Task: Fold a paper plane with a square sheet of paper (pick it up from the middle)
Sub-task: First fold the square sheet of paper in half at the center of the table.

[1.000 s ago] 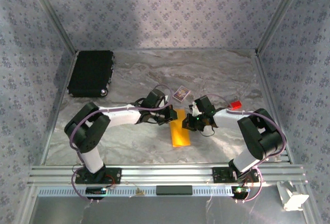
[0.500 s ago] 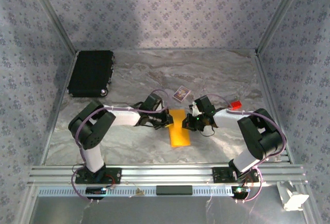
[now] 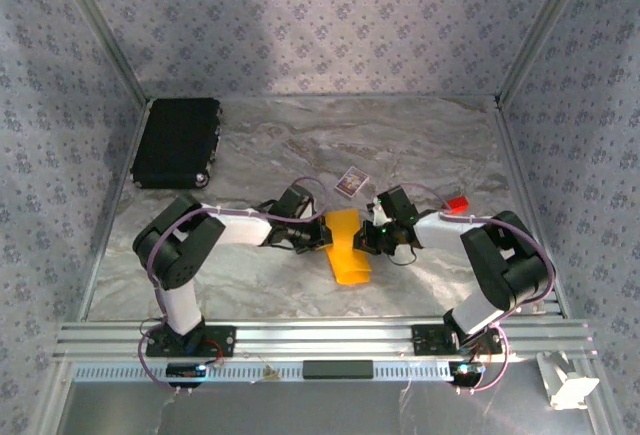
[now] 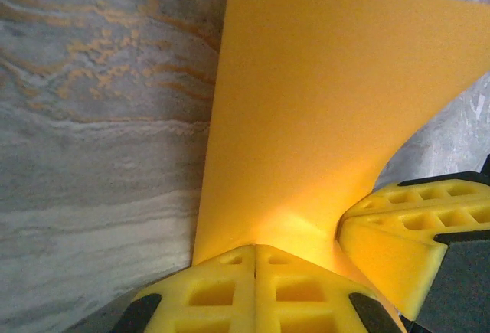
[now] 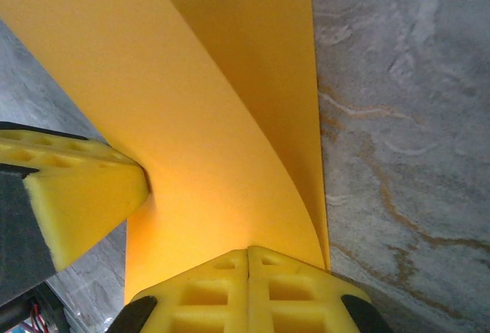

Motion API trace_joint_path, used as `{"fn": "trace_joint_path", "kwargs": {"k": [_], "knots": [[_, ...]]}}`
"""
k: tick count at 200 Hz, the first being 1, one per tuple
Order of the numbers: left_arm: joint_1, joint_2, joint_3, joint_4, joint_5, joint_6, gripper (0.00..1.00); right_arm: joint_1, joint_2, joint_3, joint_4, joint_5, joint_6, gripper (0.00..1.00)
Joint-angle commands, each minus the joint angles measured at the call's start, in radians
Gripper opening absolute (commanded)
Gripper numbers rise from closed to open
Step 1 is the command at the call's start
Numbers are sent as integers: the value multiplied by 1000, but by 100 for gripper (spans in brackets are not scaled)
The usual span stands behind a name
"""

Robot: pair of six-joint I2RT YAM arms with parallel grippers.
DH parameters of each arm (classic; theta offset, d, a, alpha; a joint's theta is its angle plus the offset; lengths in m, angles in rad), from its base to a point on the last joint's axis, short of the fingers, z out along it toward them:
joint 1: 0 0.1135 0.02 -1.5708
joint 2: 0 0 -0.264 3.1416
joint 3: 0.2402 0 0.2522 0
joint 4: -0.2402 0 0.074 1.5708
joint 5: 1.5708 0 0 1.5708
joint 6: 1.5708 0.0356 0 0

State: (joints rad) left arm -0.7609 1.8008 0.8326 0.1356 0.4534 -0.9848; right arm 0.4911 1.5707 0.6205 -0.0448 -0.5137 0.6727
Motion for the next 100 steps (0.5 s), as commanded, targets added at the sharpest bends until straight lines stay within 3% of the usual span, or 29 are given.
{"fn": "trace_joint_path", "kwargs": {"k": [1, 100], "knots": [[7, -41, 63, -60, -18, 38, 0, 0, 32, -46, -118, 106, 7, 0], [23, 72, 26, 27, -28, 25, 0, -3, 23, -63, -107, 105, 7, 0]]}}
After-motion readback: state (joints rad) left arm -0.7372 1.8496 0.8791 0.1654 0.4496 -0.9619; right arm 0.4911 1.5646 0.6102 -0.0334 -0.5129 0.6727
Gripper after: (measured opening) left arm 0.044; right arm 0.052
